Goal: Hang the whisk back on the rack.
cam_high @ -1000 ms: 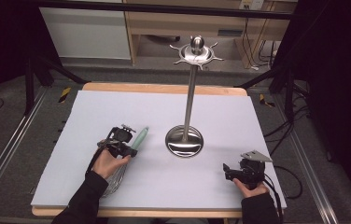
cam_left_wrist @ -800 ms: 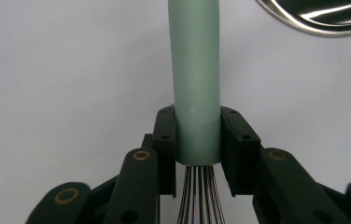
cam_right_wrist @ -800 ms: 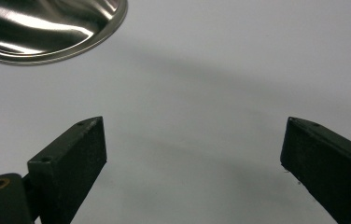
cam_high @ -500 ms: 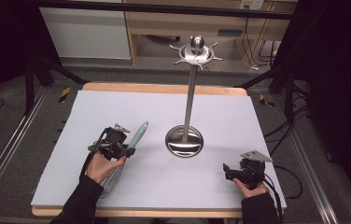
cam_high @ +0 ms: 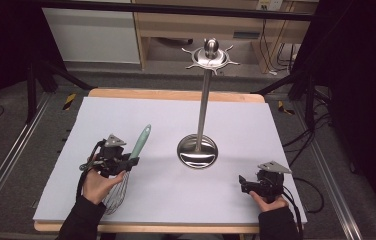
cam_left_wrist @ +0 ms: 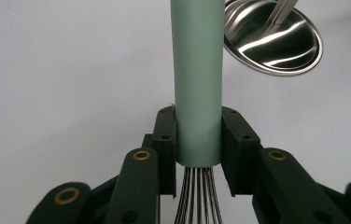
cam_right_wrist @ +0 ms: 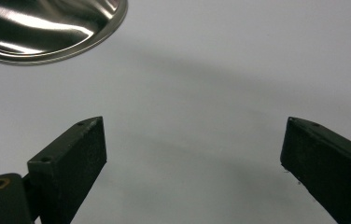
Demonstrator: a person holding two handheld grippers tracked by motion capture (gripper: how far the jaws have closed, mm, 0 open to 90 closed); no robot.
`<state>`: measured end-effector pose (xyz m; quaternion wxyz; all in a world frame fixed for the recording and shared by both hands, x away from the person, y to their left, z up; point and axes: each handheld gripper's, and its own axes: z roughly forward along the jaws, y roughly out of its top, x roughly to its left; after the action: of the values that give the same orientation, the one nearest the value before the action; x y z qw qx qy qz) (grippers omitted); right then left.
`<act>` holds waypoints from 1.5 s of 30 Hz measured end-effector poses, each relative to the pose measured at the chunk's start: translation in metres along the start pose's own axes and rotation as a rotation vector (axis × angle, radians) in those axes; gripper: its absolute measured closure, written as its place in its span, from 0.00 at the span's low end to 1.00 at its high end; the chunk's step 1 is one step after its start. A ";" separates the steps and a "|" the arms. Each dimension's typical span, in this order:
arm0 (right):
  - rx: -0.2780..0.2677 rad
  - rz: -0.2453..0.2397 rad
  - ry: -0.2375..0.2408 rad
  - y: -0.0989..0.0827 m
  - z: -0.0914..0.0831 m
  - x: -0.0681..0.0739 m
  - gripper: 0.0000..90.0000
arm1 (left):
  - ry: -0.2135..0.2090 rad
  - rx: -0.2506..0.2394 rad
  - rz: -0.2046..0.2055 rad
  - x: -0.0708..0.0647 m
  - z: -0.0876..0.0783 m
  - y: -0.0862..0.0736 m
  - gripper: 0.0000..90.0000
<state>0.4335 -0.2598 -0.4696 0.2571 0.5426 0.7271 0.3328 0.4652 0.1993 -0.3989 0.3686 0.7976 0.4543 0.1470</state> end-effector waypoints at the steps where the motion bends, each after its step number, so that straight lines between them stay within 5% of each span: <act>1: 0.000 -0.004 0.000 0.000 0.000 0.000 0.08 | -0.001 -0.014 0.000 0.000 -0.002 -0.002 0.77; 25: 0.000 -0.003 0.003 0.000 -0.001 0.000 0.08 | -0.009 -0.218 -0.016 0.000 -0.045 -0.009 0.77; 45: -0.004 0.005 0.005 0.000 0.000 0.000 0.08 | -0.030 -0.362 0.025 -0.016 -0.070 0.013 0.77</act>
<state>0.4334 -0.2598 -0.4692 0.2554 0.5430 0.7259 0.3361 0.4247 0.2133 -0.3399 0.5108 0.7259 0.4051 0.2190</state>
